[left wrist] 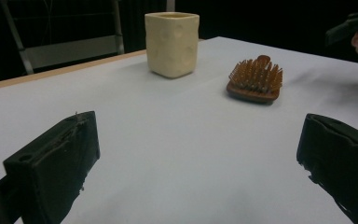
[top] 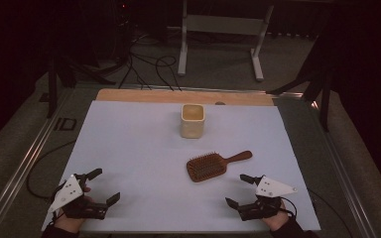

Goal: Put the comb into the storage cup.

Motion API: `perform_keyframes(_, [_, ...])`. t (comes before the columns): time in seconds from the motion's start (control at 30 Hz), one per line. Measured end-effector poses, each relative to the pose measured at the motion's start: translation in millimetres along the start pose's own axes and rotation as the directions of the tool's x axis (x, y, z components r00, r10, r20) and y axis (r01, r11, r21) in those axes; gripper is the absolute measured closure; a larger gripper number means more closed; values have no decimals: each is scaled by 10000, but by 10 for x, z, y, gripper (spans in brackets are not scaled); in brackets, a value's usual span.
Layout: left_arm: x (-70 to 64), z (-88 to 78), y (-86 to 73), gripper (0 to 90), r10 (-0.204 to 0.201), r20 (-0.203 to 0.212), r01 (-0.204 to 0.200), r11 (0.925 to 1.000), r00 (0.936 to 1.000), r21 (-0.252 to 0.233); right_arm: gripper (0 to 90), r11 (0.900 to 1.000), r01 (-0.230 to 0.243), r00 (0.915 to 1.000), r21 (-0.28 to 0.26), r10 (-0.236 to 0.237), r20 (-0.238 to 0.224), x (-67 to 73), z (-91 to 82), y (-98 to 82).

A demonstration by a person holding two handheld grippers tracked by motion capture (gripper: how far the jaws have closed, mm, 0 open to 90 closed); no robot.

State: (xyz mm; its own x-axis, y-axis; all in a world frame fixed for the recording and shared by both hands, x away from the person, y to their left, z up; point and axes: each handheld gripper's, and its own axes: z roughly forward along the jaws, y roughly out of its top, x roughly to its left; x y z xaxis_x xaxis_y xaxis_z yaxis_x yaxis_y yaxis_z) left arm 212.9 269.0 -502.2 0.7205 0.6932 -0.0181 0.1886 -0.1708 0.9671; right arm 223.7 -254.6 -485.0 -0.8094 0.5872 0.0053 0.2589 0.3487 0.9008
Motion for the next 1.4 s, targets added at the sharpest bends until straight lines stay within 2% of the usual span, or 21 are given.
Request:
perform_keyframes(0.33, [6, 4, -3, 0, -48, -9, 48, 10000, 10000, -12, 92, 9998, 201, 9990, -25, -202, -389, 76, -50, 159])
perform_keyframes(0.57, [-1, 9, 0, 0, -10, -88, 10, 10000, 10000, -10, 92, 9989, 477, 9986, 25, -476, -231, 58, -128, 303])
perform_keyframes(0.83, [1, 14, -1, 0, -95, -34, 95, 10000, 9999, 11, 94, 9969, 751, 9972, -239, -751, 8, -1, -237, 509])
perform_keyframes(1.03, [-4, 10, 1, 0, -61, -48, 61, 10000, 10000, -16, 94, 9948, 870, 9962, -522, -870, 21, -45, -250, 629])
perform_keyframes(1.4, [-11, 14, 0, 0, 8, -30, -8, 10000, 10000, 30, 95, 9905, 1250, 9922, -567, -1249, 49, -97, -207, 837])
